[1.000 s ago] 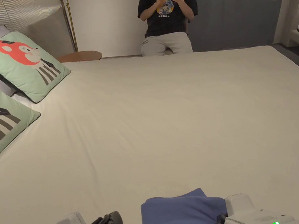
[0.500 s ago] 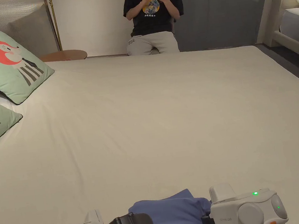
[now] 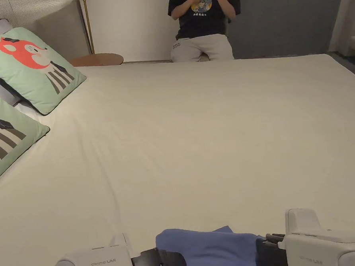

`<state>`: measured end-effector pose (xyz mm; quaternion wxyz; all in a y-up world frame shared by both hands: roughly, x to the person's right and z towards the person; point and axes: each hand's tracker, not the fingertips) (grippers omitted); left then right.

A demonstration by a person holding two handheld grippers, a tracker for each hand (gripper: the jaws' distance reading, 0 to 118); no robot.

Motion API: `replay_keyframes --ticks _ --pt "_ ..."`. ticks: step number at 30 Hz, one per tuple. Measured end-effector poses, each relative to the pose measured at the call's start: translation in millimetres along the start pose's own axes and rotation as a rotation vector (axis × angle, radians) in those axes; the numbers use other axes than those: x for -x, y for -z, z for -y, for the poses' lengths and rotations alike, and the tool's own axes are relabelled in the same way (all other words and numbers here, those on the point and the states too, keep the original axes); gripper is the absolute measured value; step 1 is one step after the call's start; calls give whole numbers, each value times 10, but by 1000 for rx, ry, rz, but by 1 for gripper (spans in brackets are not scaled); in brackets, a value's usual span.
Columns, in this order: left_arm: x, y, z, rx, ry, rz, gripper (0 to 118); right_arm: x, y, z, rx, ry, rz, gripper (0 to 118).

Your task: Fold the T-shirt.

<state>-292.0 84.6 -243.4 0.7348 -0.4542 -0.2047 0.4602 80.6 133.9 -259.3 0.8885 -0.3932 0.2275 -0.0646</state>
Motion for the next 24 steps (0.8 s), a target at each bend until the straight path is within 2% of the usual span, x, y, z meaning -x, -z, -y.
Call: replay_keyframes --ticks 6,11,16,22,24 --pt "190 -934 -217 -152 -53 -72 13 296 121 -231 -30 -20 -47 0" --pt "517 -1797 -411 -269 -63 -178 13 602 283 -329 -28 -39 -80 0" --pt "1038 -2482 -669 -378 -144 -256 13 850 473 -381 -11 -64 -105 0" --pt "1239 -2669 -705 -393 -185 -298 14 1012 526 -384 -5 -69 -122 0" --pt "1214 -2637 -691 -398 -175 -295 19 1010 523 -391 -4 -74 -123 0"
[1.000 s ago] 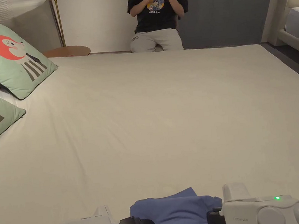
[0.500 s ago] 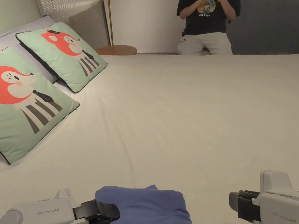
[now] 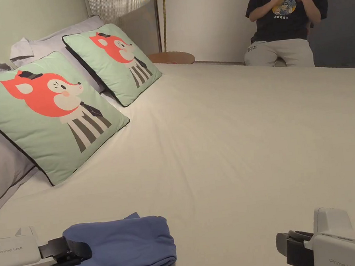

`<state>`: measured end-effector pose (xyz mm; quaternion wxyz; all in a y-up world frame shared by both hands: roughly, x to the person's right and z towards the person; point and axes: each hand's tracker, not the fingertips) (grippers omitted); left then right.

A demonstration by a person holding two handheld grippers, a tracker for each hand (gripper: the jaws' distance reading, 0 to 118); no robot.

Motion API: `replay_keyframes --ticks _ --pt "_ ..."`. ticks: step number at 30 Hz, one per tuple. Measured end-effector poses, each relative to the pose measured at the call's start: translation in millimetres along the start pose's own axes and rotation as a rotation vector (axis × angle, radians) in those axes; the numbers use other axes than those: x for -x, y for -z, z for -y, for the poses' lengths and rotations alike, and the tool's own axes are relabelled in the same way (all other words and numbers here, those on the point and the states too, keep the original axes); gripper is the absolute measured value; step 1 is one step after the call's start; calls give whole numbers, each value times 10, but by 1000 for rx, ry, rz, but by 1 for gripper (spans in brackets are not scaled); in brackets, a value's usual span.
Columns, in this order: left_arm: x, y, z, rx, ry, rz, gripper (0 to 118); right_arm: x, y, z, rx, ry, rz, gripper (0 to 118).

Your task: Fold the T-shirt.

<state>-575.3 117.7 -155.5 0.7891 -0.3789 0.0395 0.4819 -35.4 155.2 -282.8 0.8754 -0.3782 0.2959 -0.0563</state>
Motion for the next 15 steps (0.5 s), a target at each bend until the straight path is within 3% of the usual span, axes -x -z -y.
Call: replay_keyframes --ticks 1,3,4,5,10,12,13,15 --pt "-58 -7 28 -18 30 -26 33 -11 -7 8 -2 -3 8 0" --pt "-218 -43 121 -85 149 -123 94 -37 -42 -4 -8 -10 17 0" --pt "-250 -41 137 -128 228 -168 113 -55 -64 -10 -11 -12 21 0" --pt "-313 -51 176 -142 276 -194 107 -53 -96 -8 -14 -15 23 0" --pt "-643 -257 374 -303 446 -293 108 -211 -255 27 -46 5 48 0" --pt "-828 -302 536 -296 469 -243 106 -262 -317 44 -57 9 60 0" --pt "-916 -310 606 -274 475 -200 99 -273 -364 75 -62 12 66 0" --pt "-1054 -286 736 -242 472 -109 49 -330 -438 102 -75 21 74 0"
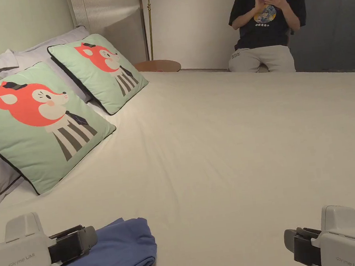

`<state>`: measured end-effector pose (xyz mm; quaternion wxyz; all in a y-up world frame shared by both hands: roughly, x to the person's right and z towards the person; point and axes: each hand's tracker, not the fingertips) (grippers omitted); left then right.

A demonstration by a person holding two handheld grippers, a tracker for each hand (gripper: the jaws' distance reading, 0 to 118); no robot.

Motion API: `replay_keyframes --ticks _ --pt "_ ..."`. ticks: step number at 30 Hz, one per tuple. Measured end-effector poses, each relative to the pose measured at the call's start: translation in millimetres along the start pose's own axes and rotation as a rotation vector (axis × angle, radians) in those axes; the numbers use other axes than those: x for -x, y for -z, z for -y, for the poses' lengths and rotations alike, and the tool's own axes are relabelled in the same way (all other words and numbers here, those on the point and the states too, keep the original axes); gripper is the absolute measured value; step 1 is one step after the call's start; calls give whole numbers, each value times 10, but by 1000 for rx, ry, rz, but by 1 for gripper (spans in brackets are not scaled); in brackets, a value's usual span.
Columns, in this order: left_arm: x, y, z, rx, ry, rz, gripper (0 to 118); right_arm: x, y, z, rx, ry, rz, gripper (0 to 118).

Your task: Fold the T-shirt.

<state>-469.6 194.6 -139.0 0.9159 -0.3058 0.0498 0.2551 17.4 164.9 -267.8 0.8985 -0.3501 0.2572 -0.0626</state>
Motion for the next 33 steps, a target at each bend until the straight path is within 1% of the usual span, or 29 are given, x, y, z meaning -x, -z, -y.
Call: replay_keyframes --ticks 1,2,4,5,8,11,13,15,19,21,23,27,30,33 --pt "-149 4 45 11 -9 29 18 -40 -41 10 -5 7 4 0" --pt "-274 38 98 20 -5 57 1 -67 -83 29 -11 14 8 0" --pt "-462 113 165 49 16 103 0 -134 -168 53 -24 24 17 0" --pt "-672 139 240 78 36 119 0 -174 -221 66 -31 27 26 0" --pt "-1038 288 373 95 77 134 0 -268 -411 96 -66 28 68 0" --pt "-1458 376 478 50 145 128 0 -376 -610 114 -122 19 152 0" --pt "-1724 388 510 -30 211 113 0 -421 -756 101 -177 0 202 0" --pt "-2032 353 520 -144 289 96 0 -462 -896 65 -254 -38 271 0" --pt "-2509 202 473 -390 383 73 0 -512 -1183 -64 -442 -131 401 0" --pt "-2708 92 422 -518 400 77 0 -474 -1367 -156 -561 -171 469 0" --pt "-2859 -18 387 -629 438 76 0 -381 -1512 -279 -655 -211 504 0" --pt "-3102 -205 322 -810 495 53 0 -327 -1718 -447 -815 -250 558 0" --pt "-3222 -289 325 -850 500 57 0 -341 -1755 -545 -851 -249 569 0" --pt "-3265 -284 375 -848 508 55 0 -349 -1761 -561 -870 -250 572 0"
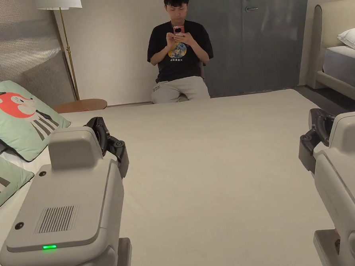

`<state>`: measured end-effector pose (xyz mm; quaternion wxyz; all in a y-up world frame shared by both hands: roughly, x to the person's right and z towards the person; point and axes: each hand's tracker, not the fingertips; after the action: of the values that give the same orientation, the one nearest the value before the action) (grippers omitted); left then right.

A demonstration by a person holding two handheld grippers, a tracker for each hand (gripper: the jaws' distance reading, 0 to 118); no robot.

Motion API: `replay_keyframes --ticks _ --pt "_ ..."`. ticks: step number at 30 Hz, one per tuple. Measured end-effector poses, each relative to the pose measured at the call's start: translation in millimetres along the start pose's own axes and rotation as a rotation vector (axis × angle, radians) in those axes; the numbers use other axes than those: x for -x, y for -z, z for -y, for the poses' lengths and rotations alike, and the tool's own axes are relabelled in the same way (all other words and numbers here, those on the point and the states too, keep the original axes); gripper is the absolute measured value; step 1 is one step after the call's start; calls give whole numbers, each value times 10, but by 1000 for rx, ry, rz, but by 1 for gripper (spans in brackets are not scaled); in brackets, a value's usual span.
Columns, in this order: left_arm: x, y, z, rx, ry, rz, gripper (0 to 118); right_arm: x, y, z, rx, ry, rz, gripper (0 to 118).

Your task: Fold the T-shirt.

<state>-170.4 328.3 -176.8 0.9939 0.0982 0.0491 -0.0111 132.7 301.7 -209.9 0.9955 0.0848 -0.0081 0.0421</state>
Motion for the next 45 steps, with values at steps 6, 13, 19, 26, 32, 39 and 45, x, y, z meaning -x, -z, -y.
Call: replay_keyframes --ticks 6,13,19,26,32,39,45 --pt "-51 11 51 30 0 -1 0 24 -107 -50 -4 -12 -1 1" --pt "-63 -1 76 39 17 -1 0 3 -93 -27 11 -24 -2 0" --pt "-69 -19 97 52 13 -1 0 32 -122 -67 5 -38 -8 1" --pt "-57 -24 134 64 14 -5 0 60 -135 -73 15 -44 -12 1" --pt "-42 -48 168 84 11 -3 26 74 -126 -78 22 -53 -17 40" --pt "-16 -67 196 93 -3 -1 108 72 -120 -87 18 -52 -21 111" --pt "-4 -86 205 72 -7 -14 110 79 -122 -77 26 -49 -44 118"
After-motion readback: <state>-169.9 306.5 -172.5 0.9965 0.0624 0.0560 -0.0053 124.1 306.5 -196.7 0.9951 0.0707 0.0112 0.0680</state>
